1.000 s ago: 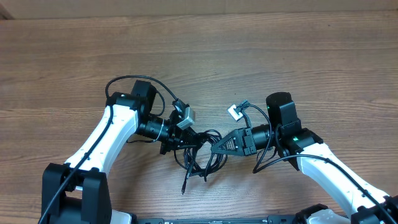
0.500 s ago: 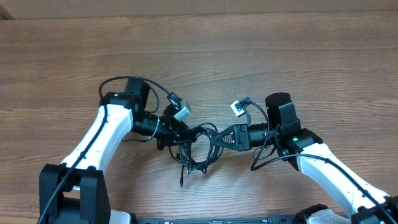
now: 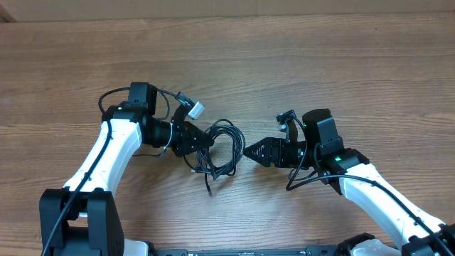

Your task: Untangle cables

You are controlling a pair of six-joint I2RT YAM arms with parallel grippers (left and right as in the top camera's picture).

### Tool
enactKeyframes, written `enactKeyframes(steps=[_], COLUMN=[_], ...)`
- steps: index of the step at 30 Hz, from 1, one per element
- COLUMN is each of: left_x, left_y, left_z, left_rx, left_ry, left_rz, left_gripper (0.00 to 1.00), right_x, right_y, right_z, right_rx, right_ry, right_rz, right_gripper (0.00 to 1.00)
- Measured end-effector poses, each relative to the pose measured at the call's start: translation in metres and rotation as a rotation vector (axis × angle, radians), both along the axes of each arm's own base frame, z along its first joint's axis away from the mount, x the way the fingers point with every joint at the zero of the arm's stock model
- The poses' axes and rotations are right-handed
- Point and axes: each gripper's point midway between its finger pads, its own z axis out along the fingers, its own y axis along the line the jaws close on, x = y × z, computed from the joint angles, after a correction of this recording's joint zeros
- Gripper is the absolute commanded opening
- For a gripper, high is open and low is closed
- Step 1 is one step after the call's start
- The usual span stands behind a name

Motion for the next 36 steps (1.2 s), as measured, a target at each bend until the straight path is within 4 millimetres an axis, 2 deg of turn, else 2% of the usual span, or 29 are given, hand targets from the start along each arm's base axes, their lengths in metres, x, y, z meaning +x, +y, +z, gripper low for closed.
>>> enactKeyframes(steps=[5,9,12,17,22,25,29,36], left_x=[0.010,0.019,0.023,0.020,0.011,0.007,0.015,0.034], left_y=[0.014,0.019,0.018,-0.003,-0.024,-0.032,-0.033,-0.041], left_z=[-0.015,-0.020,-0.021,-0.022,-0.028,-0.030,-0.023,0.003], left_rx=[0.111,0.143,0.150,0.168,0.236,0.259,0.265,0.238], left_ry=[0.106,0.154,0.167,0.153,0.141,0.143,0.124,0.055], left_rz=[0.146,0.240,0.275,0.240,0.206,0.198,0.219,0.231], left_gripper=[0.04,0.04,0.04,0.04,0.04,0.04,0.04,0.04], right_x=[0.000,0.004,0.012,0.016,0.021,0.024,0.025,0.019], right_y=[0.000,-0.001,-0.003,-0.001,0.000,-0.004,-0.007,-0.008], right_z=[0.006,0.018,0.023,0.020,0.016,0.014,0.010,0.002], right_rx=[0.008,0.006,-0.013,-0.072,-0.174,-0.243,-0.330,-0.428], right_ry=[-0.016,-0.068,-0.104,-0.147,-0.196,-0.213,-0.236,-0.267], right_rz=[0.002,-0.014,-0.041,-0.057,-0.080,-0.103,-0.122,-0.125], right_gripper=[0.76,0.65,0.62,0.58,0.47,0.45,0.40,0.38])
